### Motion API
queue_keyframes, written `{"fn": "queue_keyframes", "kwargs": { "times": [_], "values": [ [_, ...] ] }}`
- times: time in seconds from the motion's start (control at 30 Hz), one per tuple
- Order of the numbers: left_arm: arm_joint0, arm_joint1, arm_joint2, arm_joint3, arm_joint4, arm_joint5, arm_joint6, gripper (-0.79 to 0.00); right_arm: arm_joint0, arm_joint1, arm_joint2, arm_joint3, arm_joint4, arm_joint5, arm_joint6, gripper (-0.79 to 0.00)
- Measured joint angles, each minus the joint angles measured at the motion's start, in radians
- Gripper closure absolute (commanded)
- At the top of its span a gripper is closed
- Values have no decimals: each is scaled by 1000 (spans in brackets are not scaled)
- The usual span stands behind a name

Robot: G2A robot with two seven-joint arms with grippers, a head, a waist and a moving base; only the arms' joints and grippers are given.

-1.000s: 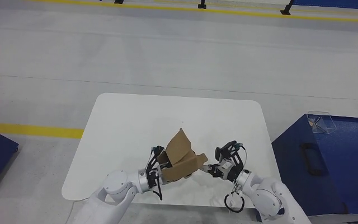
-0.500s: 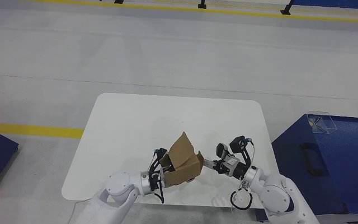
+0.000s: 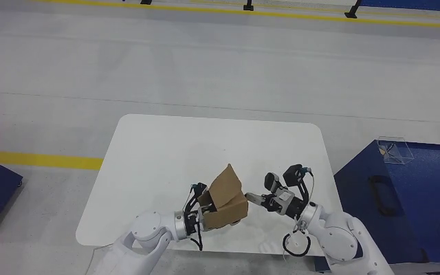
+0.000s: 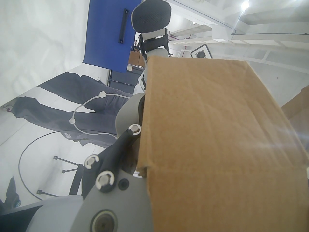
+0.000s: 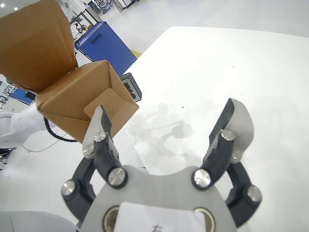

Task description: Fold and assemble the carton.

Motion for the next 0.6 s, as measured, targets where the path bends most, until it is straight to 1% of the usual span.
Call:
{"fn": "queue_keyframes", "kwargs": {
  "times": [0.6],
  "values": [
    [-3,1,-11,1,-5,2,-13,0,25,2,-46,-11,-50,50,11,-785]
  ]
}}
